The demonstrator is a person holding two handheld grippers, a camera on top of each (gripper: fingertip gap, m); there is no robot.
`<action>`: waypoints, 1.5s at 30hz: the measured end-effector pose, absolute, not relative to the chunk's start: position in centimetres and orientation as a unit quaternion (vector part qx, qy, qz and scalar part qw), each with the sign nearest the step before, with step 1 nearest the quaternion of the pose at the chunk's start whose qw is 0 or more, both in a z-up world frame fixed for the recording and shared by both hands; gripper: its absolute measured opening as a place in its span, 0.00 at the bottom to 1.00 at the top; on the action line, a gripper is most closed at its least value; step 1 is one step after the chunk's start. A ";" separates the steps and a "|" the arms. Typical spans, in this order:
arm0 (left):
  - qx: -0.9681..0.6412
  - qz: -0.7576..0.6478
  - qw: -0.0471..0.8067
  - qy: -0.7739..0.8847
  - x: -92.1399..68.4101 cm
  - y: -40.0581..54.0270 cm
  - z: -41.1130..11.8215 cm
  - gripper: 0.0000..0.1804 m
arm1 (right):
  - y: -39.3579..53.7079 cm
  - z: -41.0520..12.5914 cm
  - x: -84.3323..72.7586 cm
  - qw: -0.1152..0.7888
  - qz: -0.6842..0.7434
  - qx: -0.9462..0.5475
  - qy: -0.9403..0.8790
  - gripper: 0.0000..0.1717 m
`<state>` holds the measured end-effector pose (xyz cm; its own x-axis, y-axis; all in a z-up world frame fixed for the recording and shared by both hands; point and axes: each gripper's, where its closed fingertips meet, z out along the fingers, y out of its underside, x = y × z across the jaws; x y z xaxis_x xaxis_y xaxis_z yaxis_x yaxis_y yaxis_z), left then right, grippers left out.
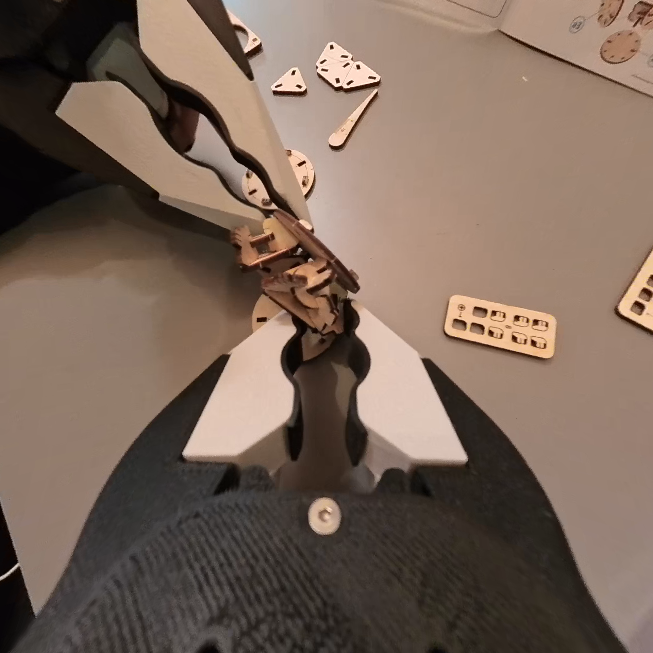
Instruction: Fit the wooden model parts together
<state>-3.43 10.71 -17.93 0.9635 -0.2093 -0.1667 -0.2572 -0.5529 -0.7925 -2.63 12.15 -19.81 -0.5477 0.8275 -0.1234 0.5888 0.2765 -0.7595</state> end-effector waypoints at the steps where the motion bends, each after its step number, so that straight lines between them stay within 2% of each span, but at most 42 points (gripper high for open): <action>1: -0.883 0.017 0.452 0.126 -3.4 10.7 -18.0 0.02 | 12.2 -19.8 -2.6 0.150 0.398 -0.452 -0.784 0.11; 6: -0.884 -0.060 0.456 0.082 -3.6 9.7 -17.5 0.19 | 12.1 -19.8 -2.6 0.151 0.396 -0.450 -0.786 0.11; 9: -0.880 -0.110 0.459 0.051 -3.6 9.3 -17.1 0.21 | 12.1 -19.8 -2.6 0.151 0.396 -0.451 -0.786 0.11; 11: -0.885 -0.132 0.445 0.043 -3.4 8.9 -17.6 0.28 | 12.1 -19.8 -2.6 0.153 0.396 -0.451 -0.785 0.11; 17: -0.889 -0.159 0.425 0.058 -2.4 8.4 -18.2 0.29 | 12.2 -19.8 -2.7 0.155 0.402 -0.458 -0.778 0.11; 21: -0.907 -0.102 0.402 0.077 -2.4 9.2 -19.9 0.29 | 12.2 -19.8 -2.7 0.152 0.407 -0.463 -0.772 0.11; 25: -0.907 -0.076 0.407 0.080 -2.4 9.9 -20.1 0.27 | 12.1 -19.8 -2.7 0.161 0.400 -0.462 -0.775 0.11; 30: -0.899 -0.082 0.423 0.077 -2.4 10.2 -19.6 0.19 | 12.1 -19.8 -2.6 0.176 0.385 -0.456 -0.783 0.11; 45: -0.901 -0.084 0.417 0.082 -2.0 10.5 -19.8 0.17 | 12.1 -19.8 -2.6 0.187 0.373 -0.459 -0.785 0.11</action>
